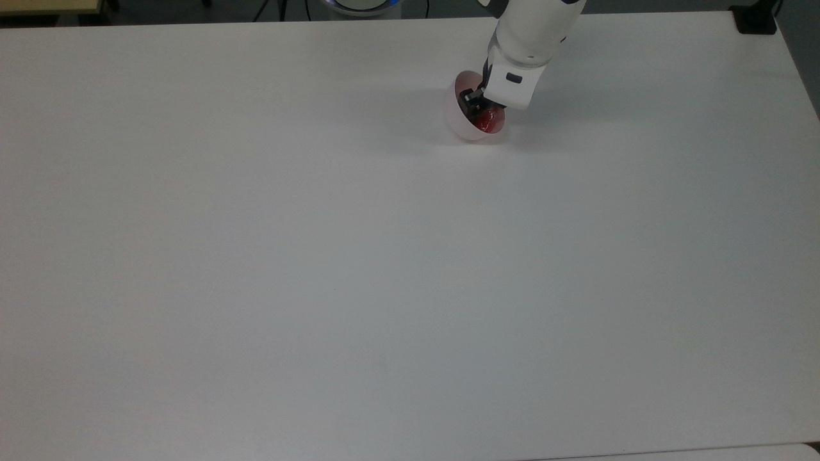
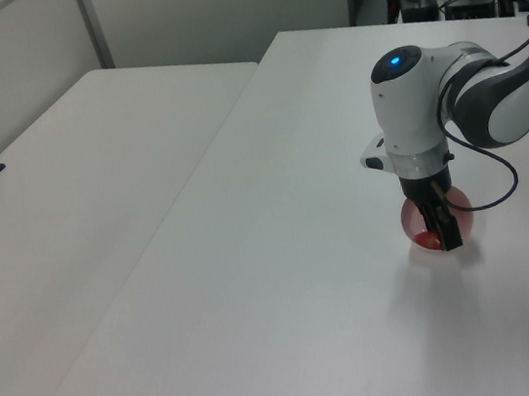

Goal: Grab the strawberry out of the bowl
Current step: 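Close the gripper on the strawberry inside the bowl, then lift the strawberry up out of the pink bowl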

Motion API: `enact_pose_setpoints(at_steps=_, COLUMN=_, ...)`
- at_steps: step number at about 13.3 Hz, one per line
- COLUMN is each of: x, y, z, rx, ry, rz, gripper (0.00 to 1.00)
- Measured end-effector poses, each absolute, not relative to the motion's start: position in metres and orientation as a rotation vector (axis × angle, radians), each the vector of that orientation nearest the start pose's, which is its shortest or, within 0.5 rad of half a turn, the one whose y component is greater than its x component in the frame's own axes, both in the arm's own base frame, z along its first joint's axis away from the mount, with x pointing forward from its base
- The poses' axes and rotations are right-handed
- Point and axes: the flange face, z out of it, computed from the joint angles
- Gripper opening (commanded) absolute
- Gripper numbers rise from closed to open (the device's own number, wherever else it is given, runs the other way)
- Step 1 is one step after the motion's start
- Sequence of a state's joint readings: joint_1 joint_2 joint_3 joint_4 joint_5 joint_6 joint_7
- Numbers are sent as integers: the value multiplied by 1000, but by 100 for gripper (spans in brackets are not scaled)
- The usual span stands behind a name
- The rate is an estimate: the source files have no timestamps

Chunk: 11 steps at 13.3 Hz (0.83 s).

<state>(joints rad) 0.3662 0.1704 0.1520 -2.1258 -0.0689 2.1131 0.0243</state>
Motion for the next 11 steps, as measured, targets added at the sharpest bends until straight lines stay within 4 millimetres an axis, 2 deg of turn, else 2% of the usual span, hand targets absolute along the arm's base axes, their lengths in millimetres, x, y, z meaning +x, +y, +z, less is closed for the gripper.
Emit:
enact_pose_setpoints(at_steps=2, x=477, y=263, z=318, rx=-3096, ry=-836, rz=265, gripper=49)
enact_pose_setpoints(at_steps=4, x=478, y=262, z=318, rx=-3097, ry=-832, rz=264, gripper=15)
enact_pose_setpoints(at_steps=5, x=478, y=262, z=319, rx=-3097, ry=-831, rz=263, gripper=10)
enact_pose_setpoints(at_steps=8, x=481, y=256, z=322, rx=-3102, ry=-812, rz=252, gripper=10)
enact_pose_setpoints(at_steps=11, x=489, y=244, z=338, rx=-3107, ry=-769, rz=240, gripper=10)
